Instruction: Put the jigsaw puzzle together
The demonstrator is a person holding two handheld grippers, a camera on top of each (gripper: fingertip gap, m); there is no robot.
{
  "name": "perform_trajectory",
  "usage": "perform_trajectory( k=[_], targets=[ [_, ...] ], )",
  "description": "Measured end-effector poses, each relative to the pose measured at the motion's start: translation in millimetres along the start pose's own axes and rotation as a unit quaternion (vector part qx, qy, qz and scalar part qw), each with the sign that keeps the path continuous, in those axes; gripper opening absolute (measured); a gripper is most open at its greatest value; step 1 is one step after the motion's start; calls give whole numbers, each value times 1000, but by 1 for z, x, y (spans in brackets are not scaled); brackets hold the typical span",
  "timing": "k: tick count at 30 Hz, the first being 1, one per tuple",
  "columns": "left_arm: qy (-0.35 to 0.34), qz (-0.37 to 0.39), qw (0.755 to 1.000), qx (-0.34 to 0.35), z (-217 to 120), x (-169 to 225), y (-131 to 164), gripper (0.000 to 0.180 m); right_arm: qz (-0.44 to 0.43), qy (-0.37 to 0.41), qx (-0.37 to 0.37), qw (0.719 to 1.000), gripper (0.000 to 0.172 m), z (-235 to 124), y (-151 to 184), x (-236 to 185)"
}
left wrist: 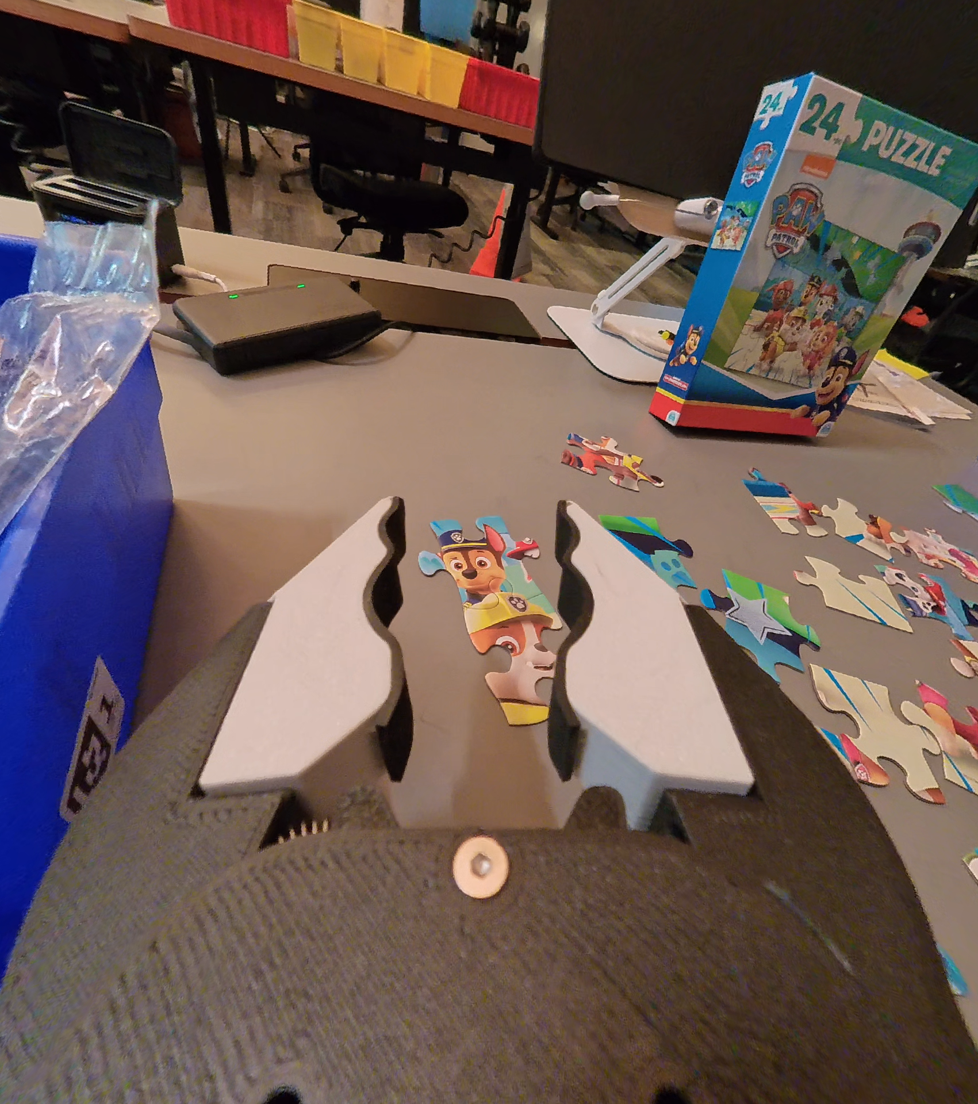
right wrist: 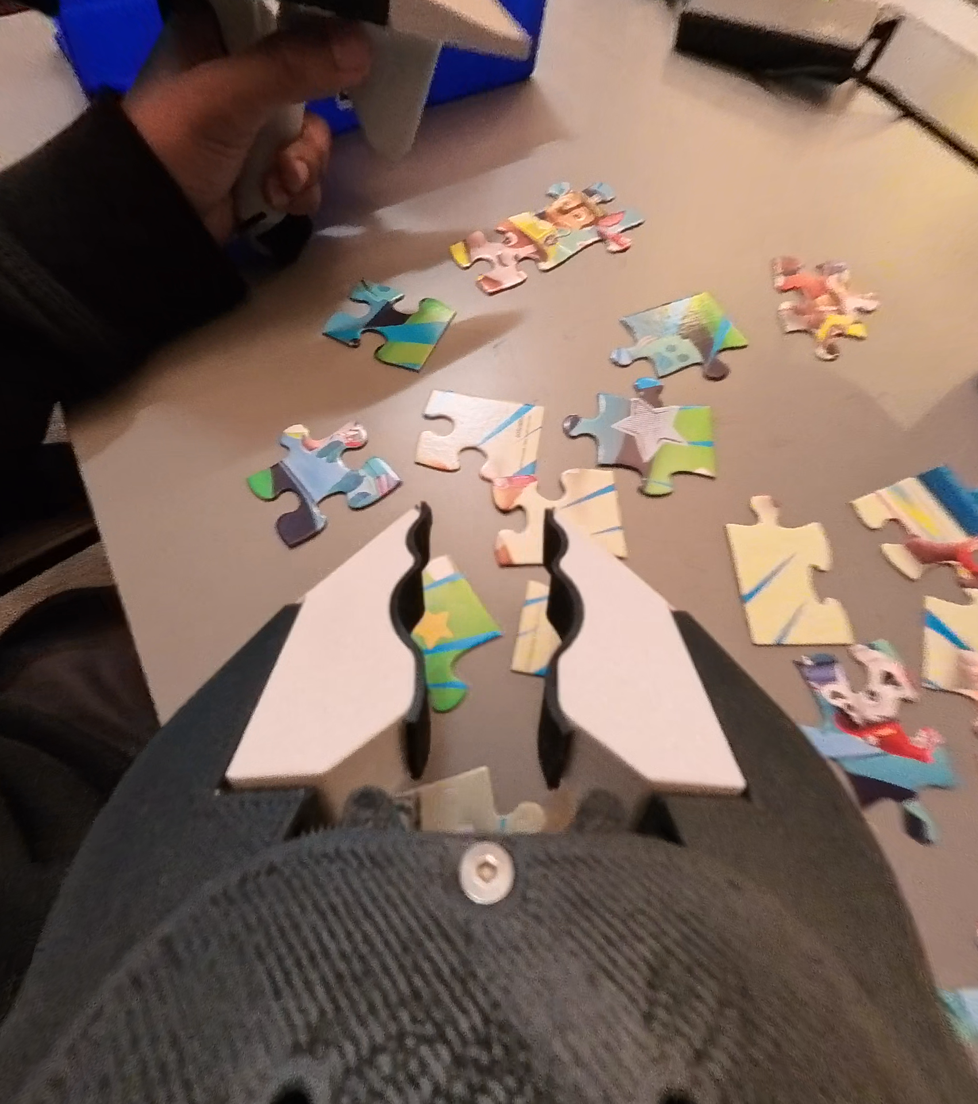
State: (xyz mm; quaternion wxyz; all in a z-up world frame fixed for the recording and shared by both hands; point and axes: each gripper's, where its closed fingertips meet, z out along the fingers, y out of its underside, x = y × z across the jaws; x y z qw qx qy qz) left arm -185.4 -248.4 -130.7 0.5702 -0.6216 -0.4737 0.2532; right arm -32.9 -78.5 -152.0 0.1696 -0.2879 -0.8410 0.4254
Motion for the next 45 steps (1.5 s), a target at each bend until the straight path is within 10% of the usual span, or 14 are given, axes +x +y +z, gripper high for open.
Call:
perform_trajectory(
  k=[16,45],
  targets=[
    [-1,12,1000,-5,1,2,1,45,121,11,113,986,36,-46,-15,47],
    [5,7,1000,-10,3,4,2,46,146,-29,-5,989,59,-14,31,37]
  ],
)
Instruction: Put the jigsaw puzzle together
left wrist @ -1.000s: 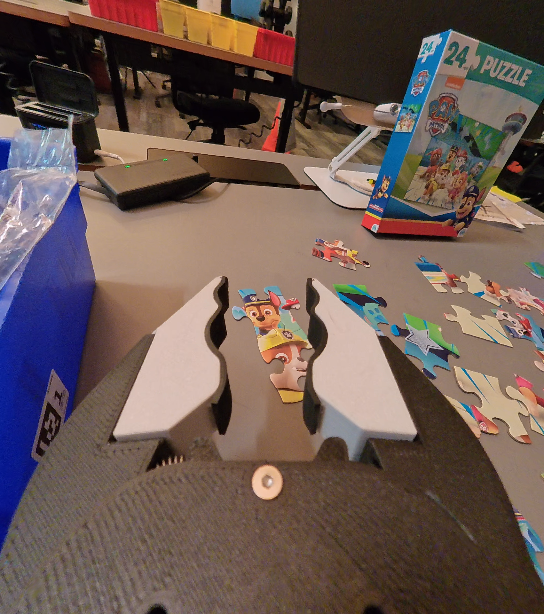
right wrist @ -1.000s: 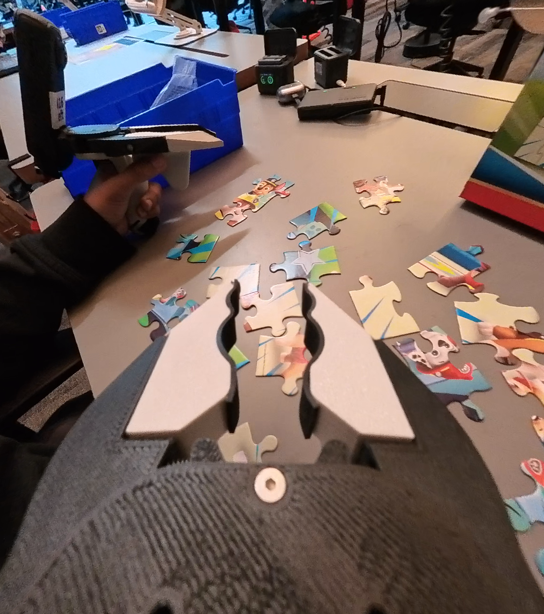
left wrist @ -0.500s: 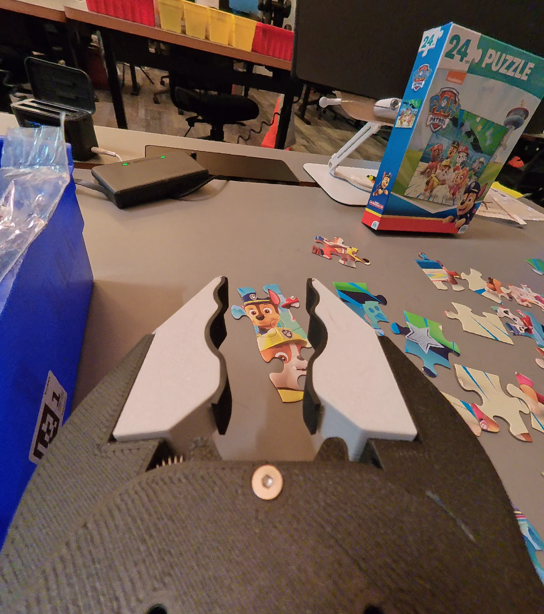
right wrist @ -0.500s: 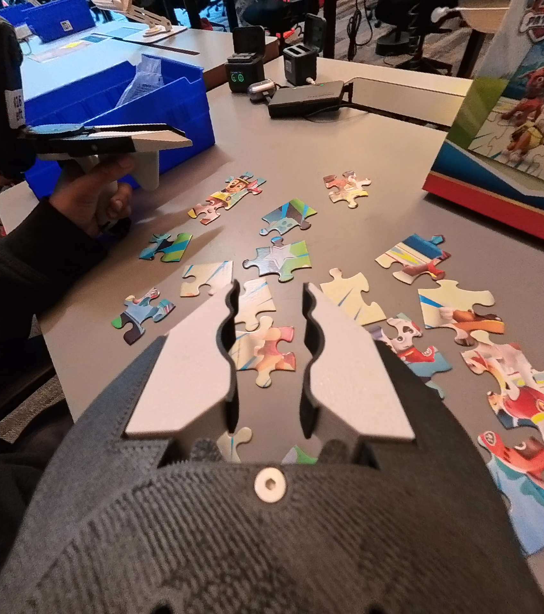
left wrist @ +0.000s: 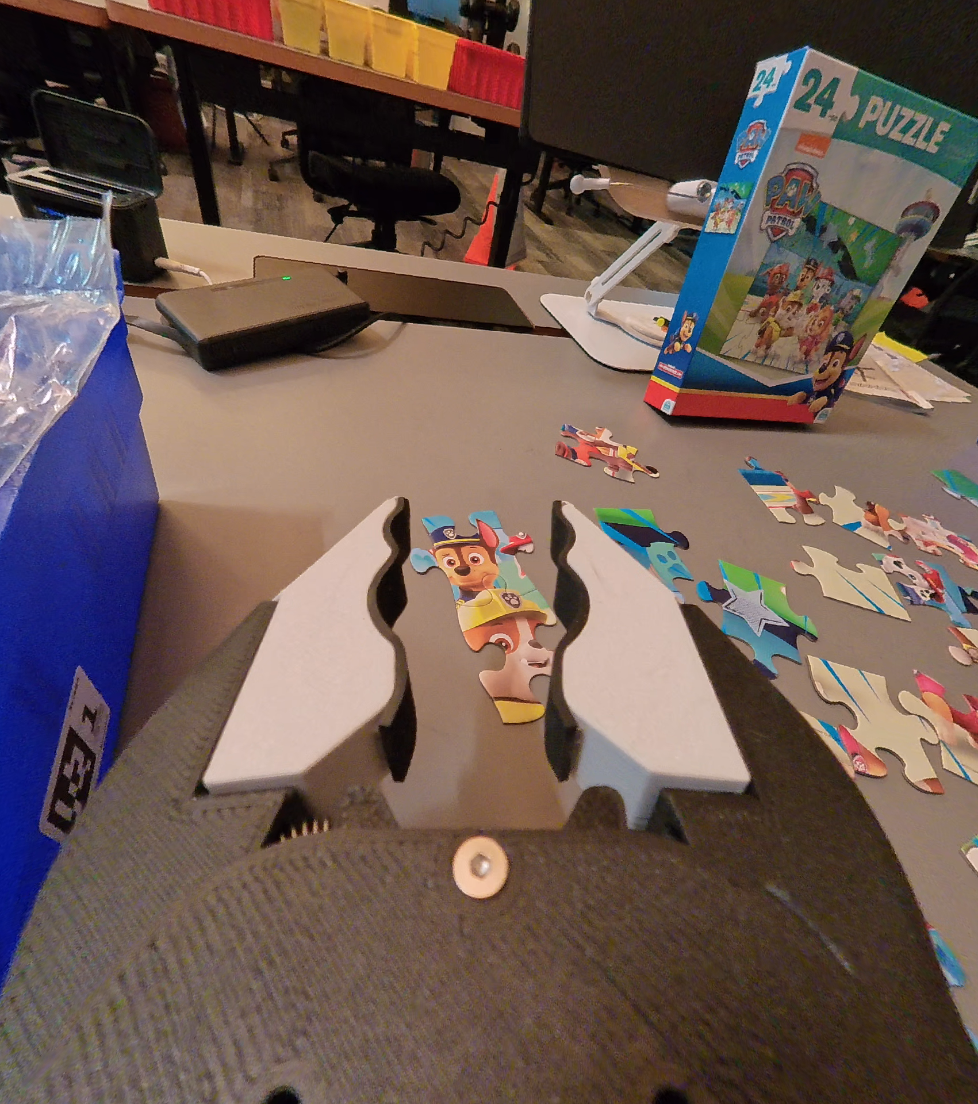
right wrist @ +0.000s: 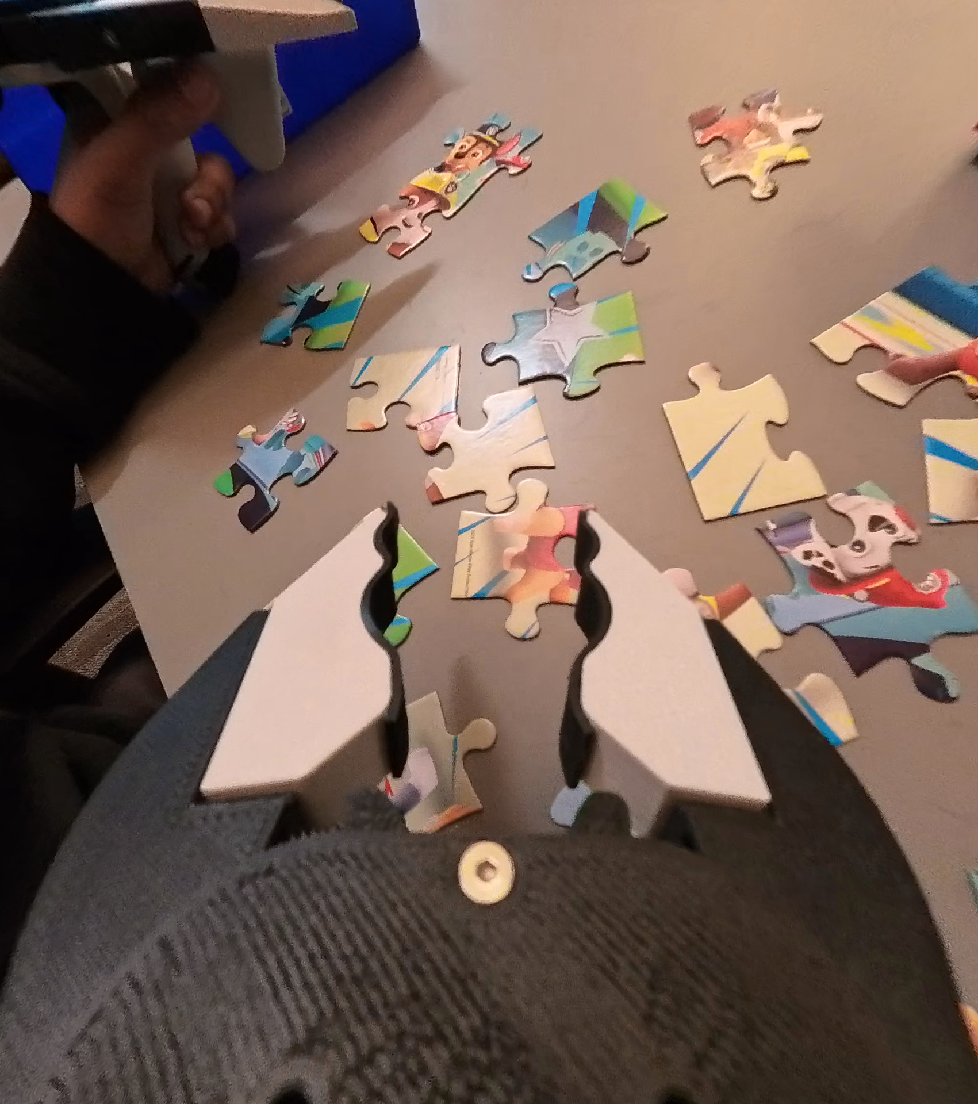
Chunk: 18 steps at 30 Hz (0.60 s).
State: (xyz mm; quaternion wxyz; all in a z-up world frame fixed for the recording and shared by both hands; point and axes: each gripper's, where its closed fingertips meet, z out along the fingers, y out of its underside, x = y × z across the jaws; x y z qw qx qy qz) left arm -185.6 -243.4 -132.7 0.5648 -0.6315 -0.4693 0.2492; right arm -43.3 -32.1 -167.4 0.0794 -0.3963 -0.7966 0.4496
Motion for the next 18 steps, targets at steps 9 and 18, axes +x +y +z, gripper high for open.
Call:
perform_trajectory(
  k=[9,18],
  targets=[
    [0,-1,1000,0,0,0,0,46,-39,37,-55,997,57,21,18,0],
    [1,0,1000,-1,0,0,0,46,-33,47,-75,996,52,26,27,5]
  ],
)
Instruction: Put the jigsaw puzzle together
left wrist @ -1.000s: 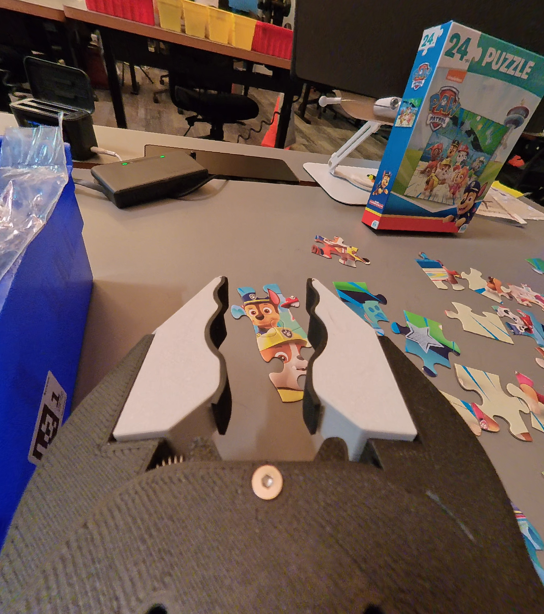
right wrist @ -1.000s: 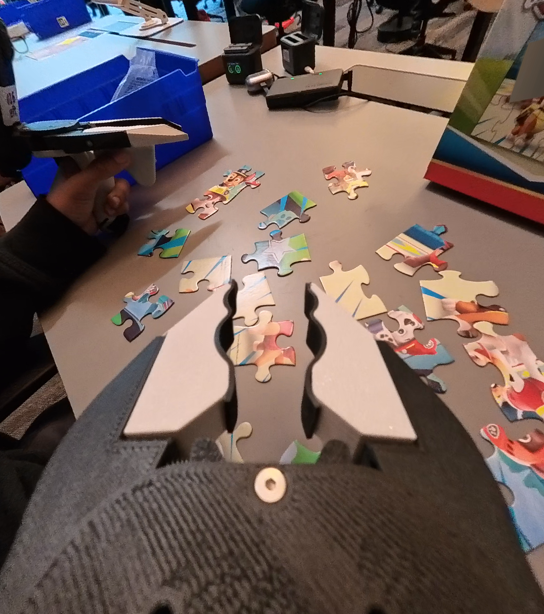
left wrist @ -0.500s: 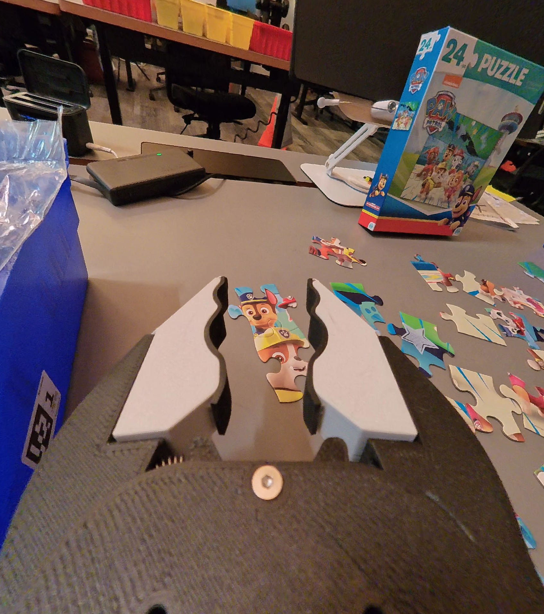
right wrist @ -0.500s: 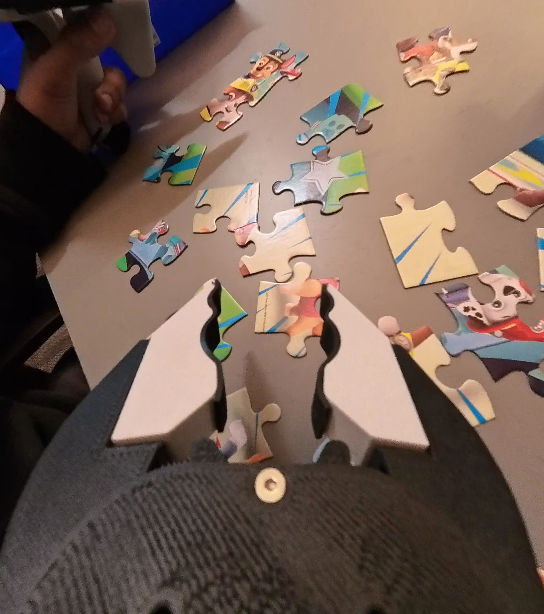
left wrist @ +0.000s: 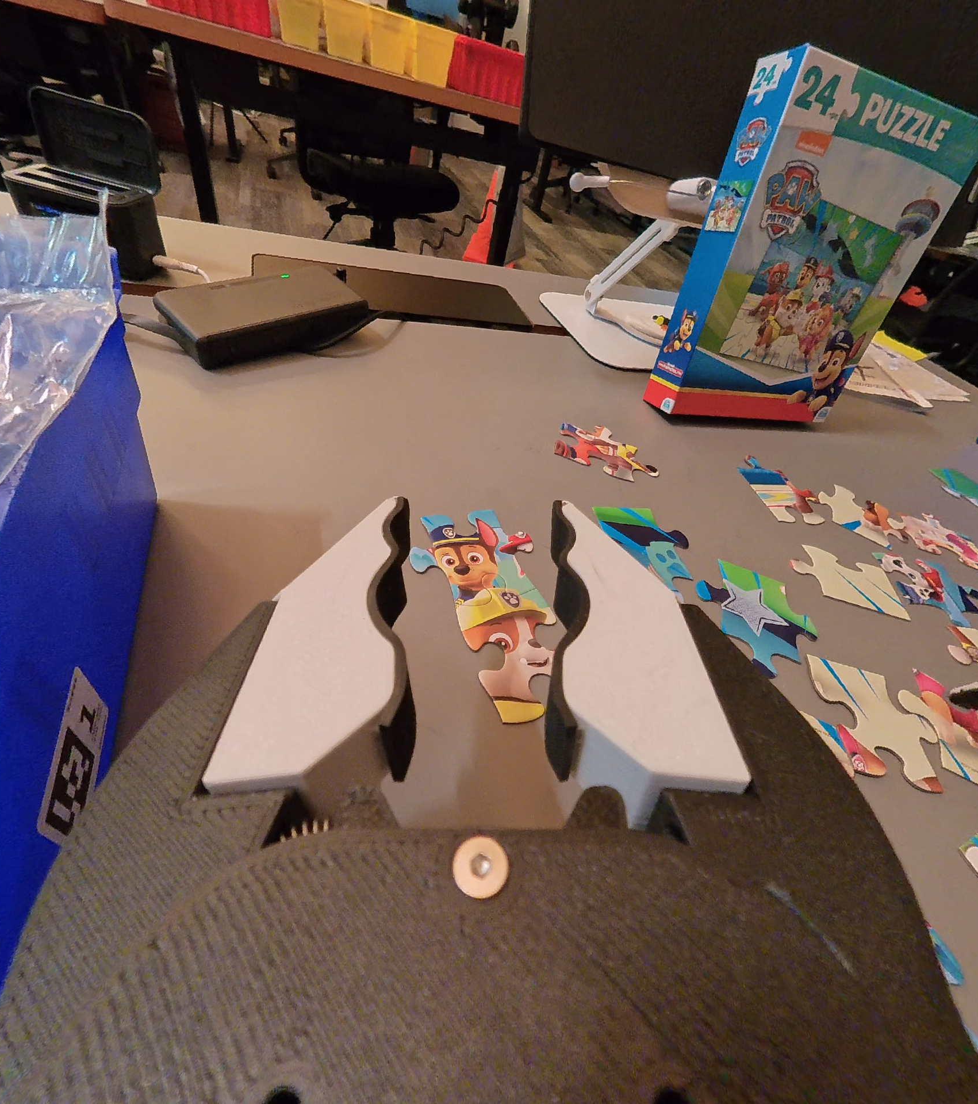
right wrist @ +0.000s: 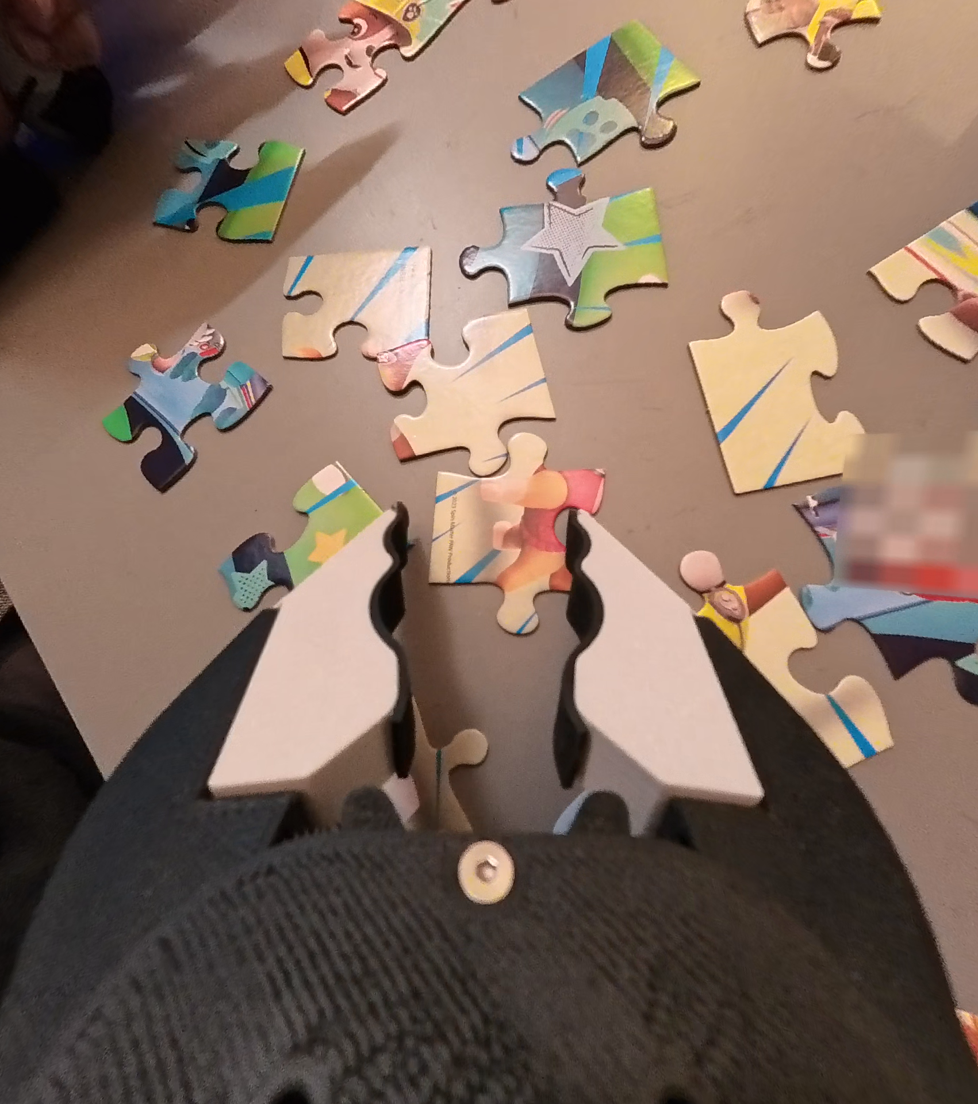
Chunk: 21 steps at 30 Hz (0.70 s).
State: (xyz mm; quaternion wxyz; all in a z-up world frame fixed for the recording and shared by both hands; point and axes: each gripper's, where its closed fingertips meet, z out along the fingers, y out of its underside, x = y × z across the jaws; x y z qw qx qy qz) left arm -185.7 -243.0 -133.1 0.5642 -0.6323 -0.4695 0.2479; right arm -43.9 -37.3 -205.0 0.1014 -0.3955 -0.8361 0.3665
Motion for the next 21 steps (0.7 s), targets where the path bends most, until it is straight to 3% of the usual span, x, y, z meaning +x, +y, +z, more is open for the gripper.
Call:
perform_trajectory(
  k=[21],
  targets=[
    [1,-1,1000,-1,0,0,0,46,-9,11,-5,1000,50,-1,1,3]
  ],
)
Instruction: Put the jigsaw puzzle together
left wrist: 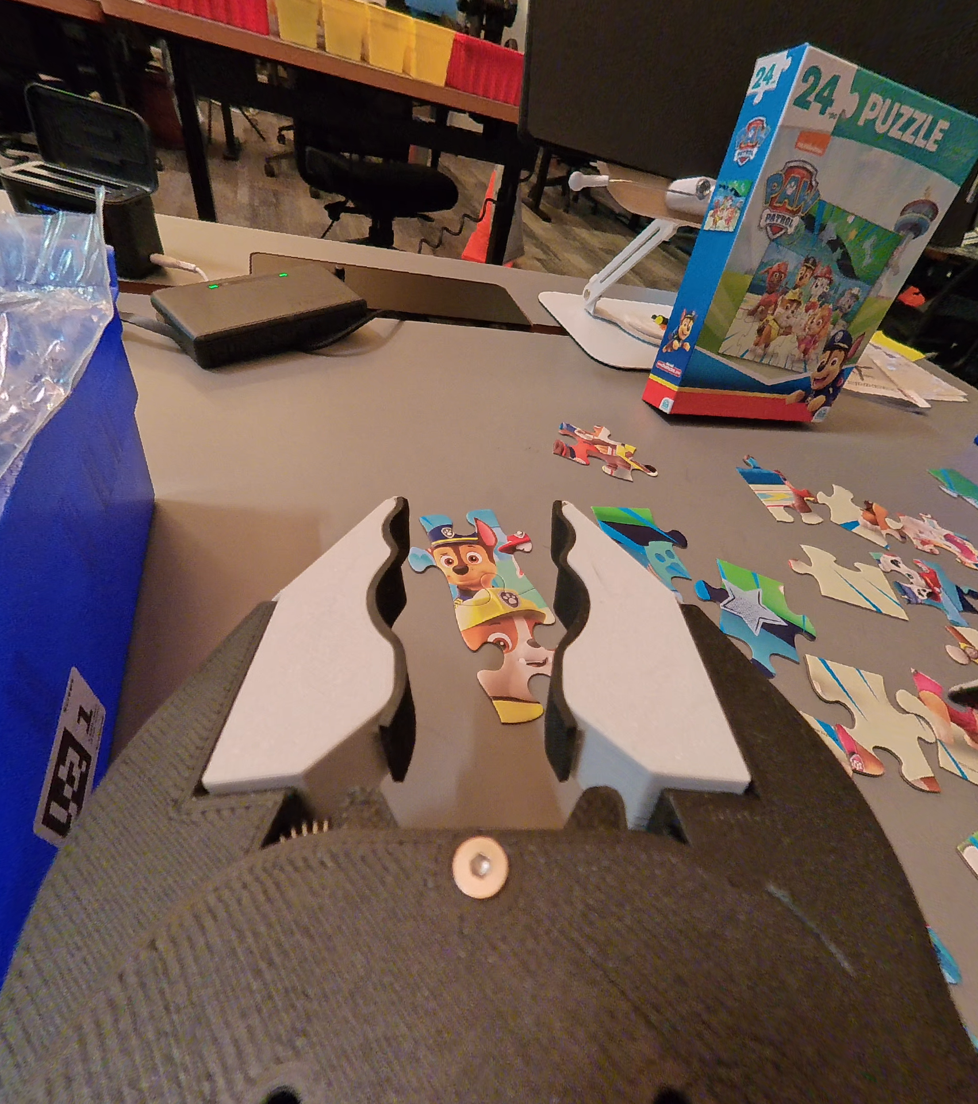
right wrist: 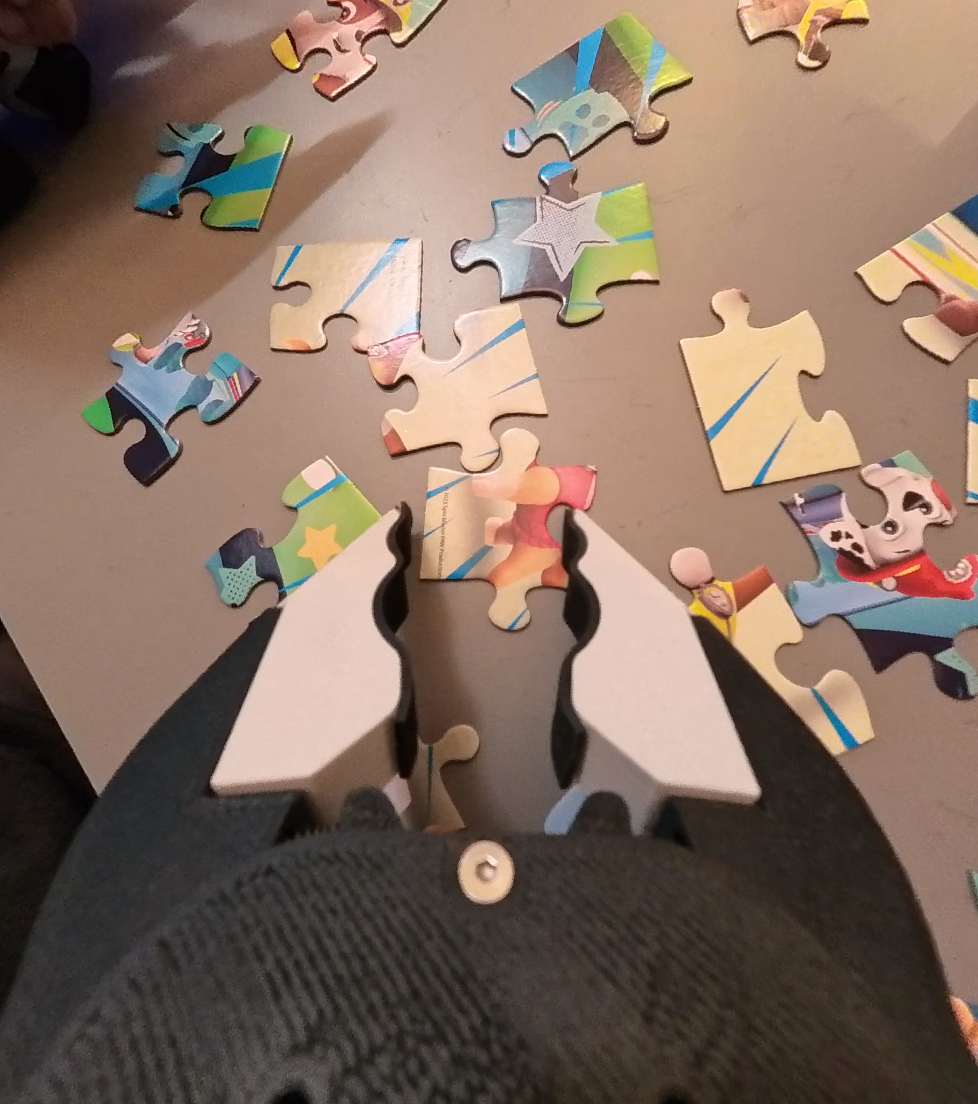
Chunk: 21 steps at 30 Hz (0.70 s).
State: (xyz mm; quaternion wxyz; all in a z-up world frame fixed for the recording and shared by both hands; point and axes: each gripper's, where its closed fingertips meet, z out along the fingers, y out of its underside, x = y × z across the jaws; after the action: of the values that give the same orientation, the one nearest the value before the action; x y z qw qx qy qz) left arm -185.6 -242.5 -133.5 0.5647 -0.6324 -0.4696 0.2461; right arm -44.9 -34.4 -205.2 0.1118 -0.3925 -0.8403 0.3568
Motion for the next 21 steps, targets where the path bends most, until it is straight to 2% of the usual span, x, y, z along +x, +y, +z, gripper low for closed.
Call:
perform_trajectory(
  k=[9,21],
  targets=[
    [1,1,1000,-1,0,1,0,46,20,1,37,999,51,-16,-12,12],
    [2,0,1000,-3,1,1,0,46,24,12,41,999,51,-20,-12,21]
  ],
)
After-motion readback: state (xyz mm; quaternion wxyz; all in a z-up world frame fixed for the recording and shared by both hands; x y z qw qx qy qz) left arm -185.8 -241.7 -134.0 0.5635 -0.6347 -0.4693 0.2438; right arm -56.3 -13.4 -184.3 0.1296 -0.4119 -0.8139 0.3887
